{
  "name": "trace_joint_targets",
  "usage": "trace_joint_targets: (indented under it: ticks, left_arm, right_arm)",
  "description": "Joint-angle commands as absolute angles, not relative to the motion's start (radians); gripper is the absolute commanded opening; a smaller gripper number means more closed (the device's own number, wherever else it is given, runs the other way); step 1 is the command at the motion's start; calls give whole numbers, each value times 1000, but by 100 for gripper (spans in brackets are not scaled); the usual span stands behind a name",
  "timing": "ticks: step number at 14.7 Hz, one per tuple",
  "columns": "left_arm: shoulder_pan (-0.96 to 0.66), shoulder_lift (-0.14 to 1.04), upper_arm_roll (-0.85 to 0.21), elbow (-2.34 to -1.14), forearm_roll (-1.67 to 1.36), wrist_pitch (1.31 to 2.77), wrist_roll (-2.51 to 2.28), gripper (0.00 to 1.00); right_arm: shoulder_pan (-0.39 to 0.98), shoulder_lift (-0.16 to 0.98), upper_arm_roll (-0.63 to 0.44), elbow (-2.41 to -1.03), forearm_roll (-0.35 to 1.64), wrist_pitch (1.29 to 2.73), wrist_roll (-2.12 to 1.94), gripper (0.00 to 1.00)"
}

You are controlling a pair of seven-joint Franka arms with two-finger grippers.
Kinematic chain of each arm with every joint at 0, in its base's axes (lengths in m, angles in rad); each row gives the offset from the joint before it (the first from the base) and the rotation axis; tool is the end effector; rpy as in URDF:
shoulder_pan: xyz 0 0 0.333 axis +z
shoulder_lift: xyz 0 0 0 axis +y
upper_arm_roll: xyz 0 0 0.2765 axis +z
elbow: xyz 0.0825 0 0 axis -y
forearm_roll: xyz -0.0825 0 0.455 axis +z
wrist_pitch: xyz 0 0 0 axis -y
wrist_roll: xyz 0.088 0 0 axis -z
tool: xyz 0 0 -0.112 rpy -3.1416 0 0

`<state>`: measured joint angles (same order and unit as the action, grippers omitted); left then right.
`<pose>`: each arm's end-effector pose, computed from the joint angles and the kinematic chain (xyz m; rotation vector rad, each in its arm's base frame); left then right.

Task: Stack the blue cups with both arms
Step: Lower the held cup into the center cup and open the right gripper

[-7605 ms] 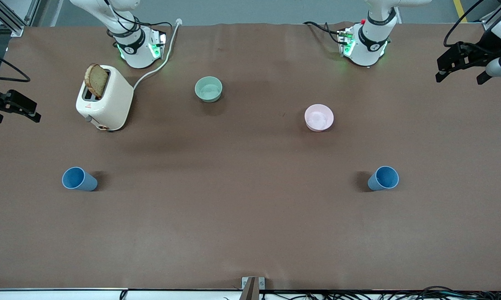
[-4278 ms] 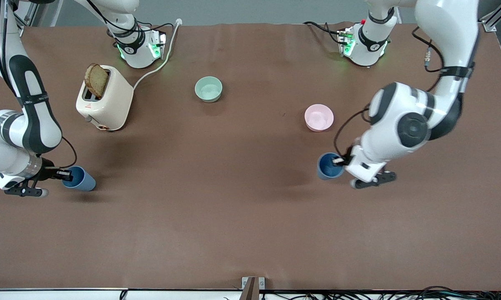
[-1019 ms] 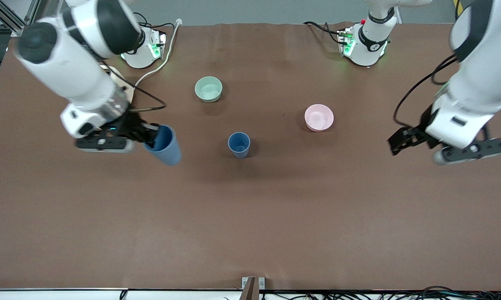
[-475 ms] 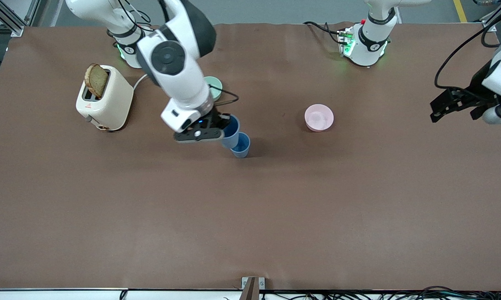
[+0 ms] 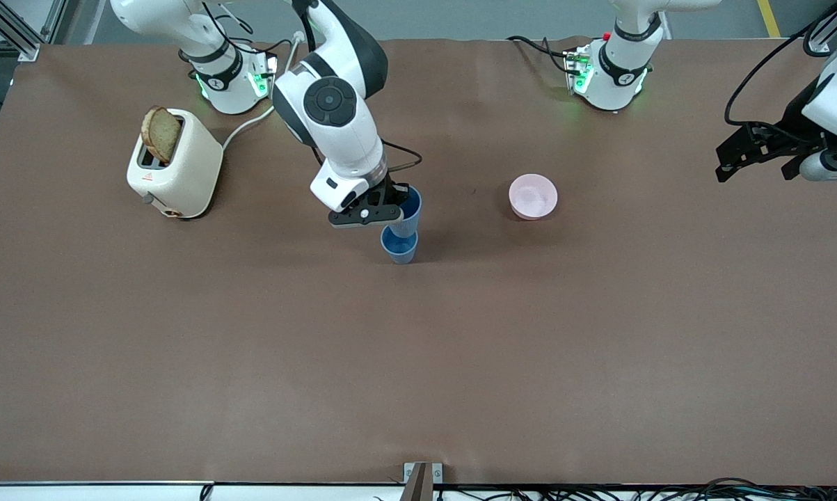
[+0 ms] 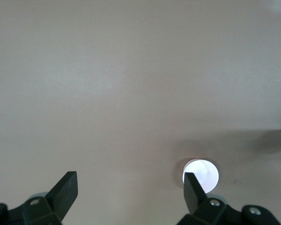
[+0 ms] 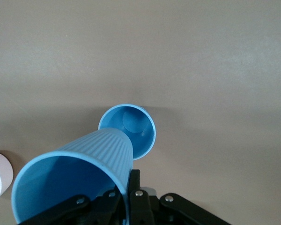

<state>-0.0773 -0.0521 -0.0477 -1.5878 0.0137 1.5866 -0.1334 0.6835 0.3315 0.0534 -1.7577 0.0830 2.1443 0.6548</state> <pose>0.6087 -0.0756 0.6044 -3.1310 -0.0134 -0.0822 0.5156 0.4709 0.3073 -3.0379 -0.0541 0.0215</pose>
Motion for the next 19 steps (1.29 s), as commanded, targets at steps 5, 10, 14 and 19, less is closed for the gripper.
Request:
trace_joint_targets:
  ticks: [5, 10, 14, 19]
  left_arm:
    - [-84, -37, -48, -1583, 8, 1574, -130, 100]
    - [-81, -38, -48, -1589, 5, 1572, -109, 100]
    - [-77, -37, -48, -1588, 6, 1572, -106, 100]
    - [-71, -46, -46, -1589, 5, 1569, -106, 100]
  right_arm:
    - [703, 368, 43, -1847, 87, 2316, 667, 0]
    - [701, 374, 43, -1862, 87, 2333, 664, 1]
    - [695, 374, 41, -1867, 81, 2326, 658, 22]
    - [703, 362, 43, -1867, 80, 2321, 667, 95]
